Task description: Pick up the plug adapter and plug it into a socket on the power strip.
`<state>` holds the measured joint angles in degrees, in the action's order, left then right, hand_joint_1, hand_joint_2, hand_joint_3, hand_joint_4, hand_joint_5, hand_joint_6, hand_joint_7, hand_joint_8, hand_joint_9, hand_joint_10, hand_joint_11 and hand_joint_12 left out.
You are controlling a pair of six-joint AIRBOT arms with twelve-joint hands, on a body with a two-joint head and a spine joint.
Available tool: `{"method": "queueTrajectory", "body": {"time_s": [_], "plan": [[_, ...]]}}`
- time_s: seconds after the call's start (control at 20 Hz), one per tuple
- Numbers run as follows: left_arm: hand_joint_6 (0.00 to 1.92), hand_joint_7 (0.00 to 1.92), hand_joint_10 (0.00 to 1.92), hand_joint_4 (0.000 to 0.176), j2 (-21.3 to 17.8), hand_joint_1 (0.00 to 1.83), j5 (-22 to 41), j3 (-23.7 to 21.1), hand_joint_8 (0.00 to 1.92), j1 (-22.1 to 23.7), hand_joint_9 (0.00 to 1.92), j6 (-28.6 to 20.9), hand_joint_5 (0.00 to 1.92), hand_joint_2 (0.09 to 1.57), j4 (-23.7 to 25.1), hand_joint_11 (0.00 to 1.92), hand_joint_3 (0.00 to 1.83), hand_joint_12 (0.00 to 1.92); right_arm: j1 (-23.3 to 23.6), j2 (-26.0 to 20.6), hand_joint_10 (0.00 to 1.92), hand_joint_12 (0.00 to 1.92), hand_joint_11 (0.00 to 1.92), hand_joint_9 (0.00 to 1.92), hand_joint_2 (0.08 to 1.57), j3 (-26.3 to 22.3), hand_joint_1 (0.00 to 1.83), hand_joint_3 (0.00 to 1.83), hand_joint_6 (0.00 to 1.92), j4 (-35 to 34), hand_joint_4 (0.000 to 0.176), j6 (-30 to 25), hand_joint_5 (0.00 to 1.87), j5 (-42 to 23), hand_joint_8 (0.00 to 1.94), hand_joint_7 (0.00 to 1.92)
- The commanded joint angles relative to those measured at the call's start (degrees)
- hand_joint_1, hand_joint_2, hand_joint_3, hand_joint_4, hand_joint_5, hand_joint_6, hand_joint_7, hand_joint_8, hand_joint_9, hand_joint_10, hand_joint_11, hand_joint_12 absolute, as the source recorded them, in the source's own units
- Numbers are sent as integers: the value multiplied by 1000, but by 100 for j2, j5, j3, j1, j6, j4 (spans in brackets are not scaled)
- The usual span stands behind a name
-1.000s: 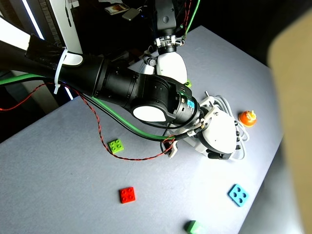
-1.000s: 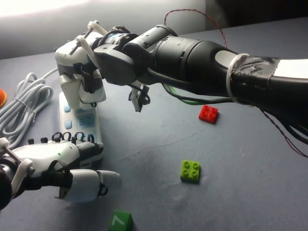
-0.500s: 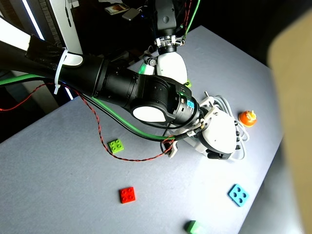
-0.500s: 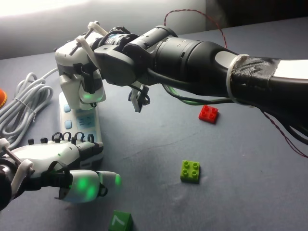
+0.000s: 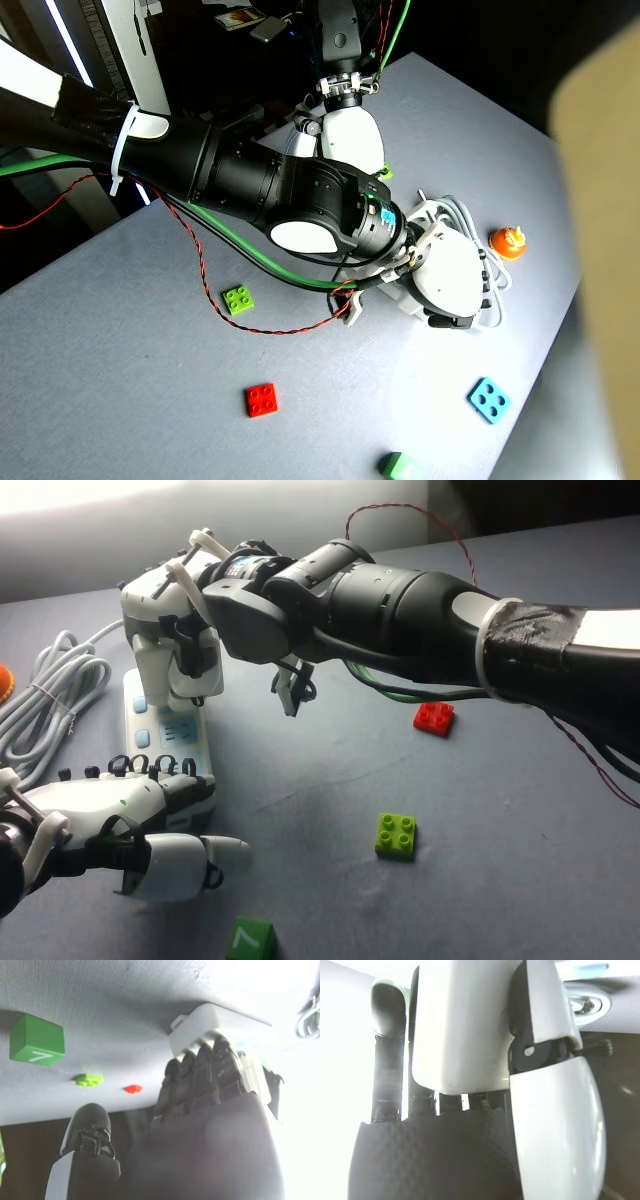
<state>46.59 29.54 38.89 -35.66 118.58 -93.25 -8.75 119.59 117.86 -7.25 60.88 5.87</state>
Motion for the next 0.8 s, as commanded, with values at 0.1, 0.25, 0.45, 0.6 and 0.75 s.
{"method": "queueTrajectory", "body": {"time_s": [0.1,0.25,0.45,0.6,0.75], "plan": [[10,82,8,0,-15,0,62,13,10,-67,54,-127,56,1275,-106,11,1,5,-81,37,386,1312,486,816,1113,-49,1010,0,305,4,0,8,686,-387,113,848],[1,63,2,0,-21,0,62,4,1,-79,40,-127,36,1274,-106,2,0,0,-73,13,204,1283,414,797,1099,-49,946,0,52,4,0,7,723,-416,8,824],[0,44,0,0,-25,0,62,4,0,-92,28,-127,17,1274,-106,0,0,0,-37,-47,16,1147,270,674,1031,-50,833,0,0,4,0,6,592,-416,0,672],[0,31,0,0,-38,0,61,3,0,-114,19,-127,3,1276,-106,0,1,0,4,-103,0,1090,158,569,1057,-50,674,9,0,4,0,5,490,-417,0,568],[6,44,4,0,-40,0,61,3,5,-126,30,-127,17,1269,-106,0,0,0,58,-165,0,1072,115,495,1023,-51,594,0,0,4,0,5,464,-417,0,508]]}}
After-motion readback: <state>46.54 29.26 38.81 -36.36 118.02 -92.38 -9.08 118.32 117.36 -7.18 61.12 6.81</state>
